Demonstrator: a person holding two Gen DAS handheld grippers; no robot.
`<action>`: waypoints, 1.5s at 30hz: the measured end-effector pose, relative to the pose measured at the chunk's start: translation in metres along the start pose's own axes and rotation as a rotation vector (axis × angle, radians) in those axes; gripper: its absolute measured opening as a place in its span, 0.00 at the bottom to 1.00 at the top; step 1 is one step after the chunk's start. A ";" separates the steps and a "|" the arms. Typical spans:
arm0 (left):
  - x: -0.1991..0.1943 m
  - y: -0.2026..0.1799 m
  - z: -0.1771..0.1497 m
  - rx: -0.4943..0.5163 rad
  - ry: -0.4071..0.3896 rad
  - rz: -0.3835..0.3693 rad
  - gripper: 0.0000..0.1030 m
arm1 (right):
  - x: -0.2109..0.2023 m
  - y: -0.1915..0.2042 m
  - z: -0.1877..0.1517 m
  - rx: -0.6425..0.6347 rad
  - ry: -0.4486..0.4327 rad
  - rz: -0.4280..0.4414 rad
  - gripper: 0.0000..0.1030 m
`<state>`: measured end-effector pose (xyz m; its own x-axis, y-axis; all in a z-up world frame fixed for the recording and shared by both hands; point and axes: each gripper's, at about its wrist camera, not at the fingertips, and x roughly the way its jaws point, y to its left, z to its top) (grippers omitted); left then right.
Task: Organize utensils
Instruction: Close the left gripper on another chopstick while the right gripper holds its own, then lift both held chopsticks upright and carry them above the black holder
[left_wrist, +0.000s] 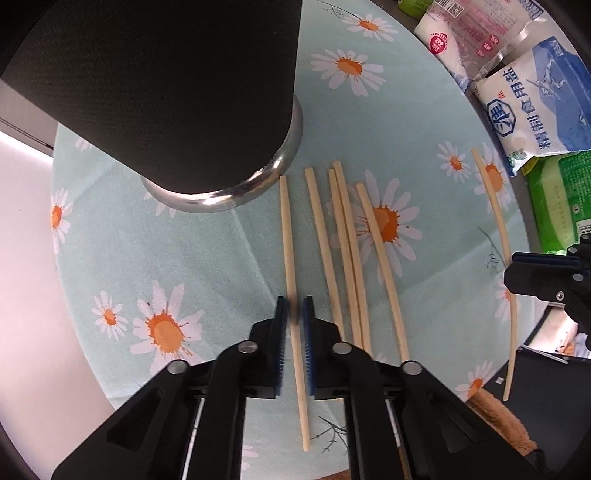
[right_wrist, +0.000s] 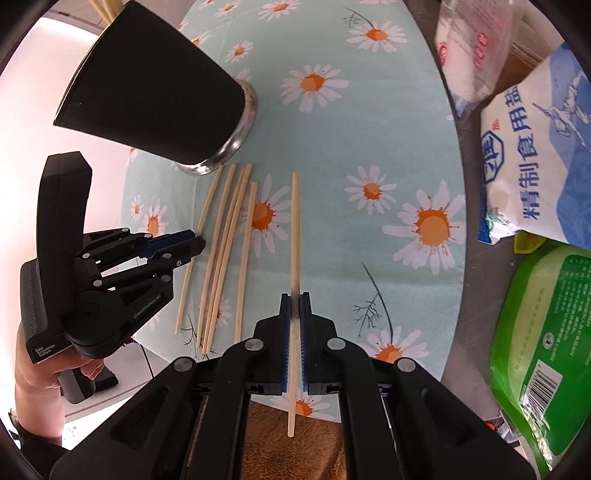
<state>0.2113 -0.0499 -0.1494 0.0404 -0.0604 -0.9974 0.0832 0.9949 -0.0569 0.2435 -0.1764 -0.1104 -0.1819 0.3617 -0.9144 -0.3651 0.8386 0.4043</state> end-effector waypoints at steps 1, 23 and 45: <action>0.000 0.000 0.001 0.001 -0.001 0.003 0.04 | 0.000 0.000 0.000 -0.005 -0.001 0.001 0.05; -0.061 -0.007 -0.044 -0.038 -0.147 -0.035 0.04 | -0.019 0.039 0.004 -0.151 -0.028 0.057 0.06; -0.201 0.034 -0.054 -0.098 -0.525 -0.147 0.04 | -0.136 0.092 0.019 -0.306 -0.386 0.262 0.06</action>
<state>0.1518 0.0007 0.0469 0.5289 -0.2060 -0.8233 0.0330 0.9744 -0.2226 0.2518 -0.1408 0.0503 0.0245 0.7132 -0.7005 -0.6116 0.5650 0.5538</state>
